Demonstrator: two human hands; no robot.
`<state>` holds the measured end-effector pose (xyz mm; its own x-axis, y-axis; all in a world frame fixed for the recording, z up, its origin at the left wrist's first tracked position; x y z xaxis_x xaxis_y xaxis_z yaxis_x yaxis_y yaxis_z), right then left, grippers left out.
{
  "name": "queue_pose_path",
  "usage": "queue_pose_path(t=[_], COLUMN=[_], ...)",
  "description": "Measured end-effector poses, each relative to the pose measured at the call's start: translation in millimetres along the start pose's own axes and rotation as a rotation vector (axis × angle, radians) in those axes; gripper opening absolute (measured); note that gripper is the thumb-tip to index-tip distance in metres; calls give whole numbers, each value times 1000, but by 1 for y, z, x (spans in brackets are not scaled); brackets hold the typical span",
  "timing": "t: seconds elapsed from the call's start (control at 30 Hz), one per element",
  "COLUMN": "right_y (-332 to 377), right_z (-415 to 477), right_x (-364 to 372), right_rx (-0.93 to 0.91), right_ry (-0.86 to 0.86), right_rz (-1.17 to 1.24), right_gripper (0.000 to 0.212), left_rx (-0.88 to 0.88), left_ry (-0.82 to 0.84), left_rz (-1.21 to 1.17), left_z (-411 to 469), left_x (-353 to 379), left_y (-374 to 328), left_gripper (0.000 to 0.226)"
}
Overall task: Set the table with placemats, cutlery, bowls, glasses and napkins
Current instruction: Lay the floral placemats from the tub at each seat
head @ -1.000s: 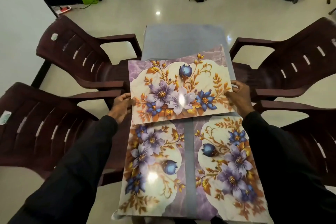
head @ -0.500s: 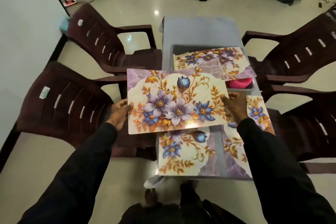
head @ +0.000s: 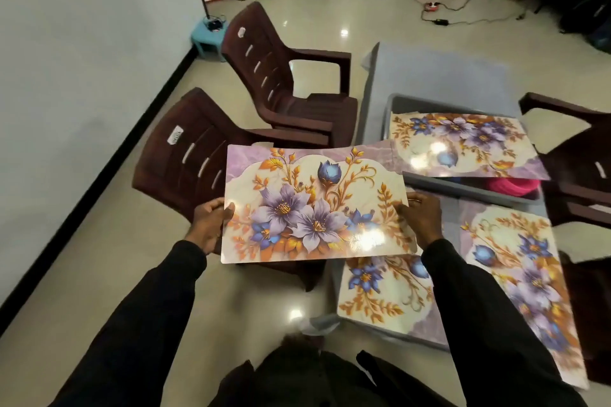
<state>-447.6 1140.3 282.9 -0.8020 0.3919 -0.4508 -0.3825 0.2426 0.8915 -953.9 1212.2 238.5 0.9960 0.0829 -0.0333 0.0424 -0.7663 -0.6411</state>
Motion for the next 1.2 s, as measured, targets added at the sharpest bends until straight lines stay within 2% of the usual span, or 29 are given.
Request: queue_pose_path(t=[0.13,0.23,0.37,0.47,0.6,0.83,0.93,1.2], right_y=[20,45,84,121,172,241,277,338], right_z=[5,12,17,17,12,2,7,58], right_x=[54,93,146,194,273,402,455,553], right_rx=[8,-27,-65,-76,-93,-39,-54,-118], right_ry=[69,101,133,153,158,160,173,179], right_rz=[21,6,4,35,89,104,118,91], right_gripper=[22,22,22,25,20,32,27,29], left_rx=[16,19,16,14,26,21,42,53], left_ry=[-55,-82,-75,-53,-33,-24,-41,-89], left_rz=[-10,-43,-109,-143,-161,-161,-172,-163], left_z=[-2,2,9,23,52,87,101,170], left_x=[-48,-90,-145,-194,-276,-409,-458,-525], left_y=[-4,-9,-26,-45,-81,-135,-160,-242], left_gripper=[14,19,11,16,17,14,14,10])
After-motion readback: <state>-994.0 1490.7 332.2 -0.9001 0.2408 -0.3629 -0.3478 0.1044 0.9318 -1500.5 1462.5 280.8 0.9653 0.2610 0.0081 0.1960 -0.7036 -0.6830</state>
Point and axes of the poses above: each hand's wrist, its own z-axis towards the middle knuckle, its own x-axis out of the palm, y = z × x, the point moved 9 cm from there along z, towards the middle knuckle, and after that the axes turned 15 degrees about -x, right-handed, at the moved point
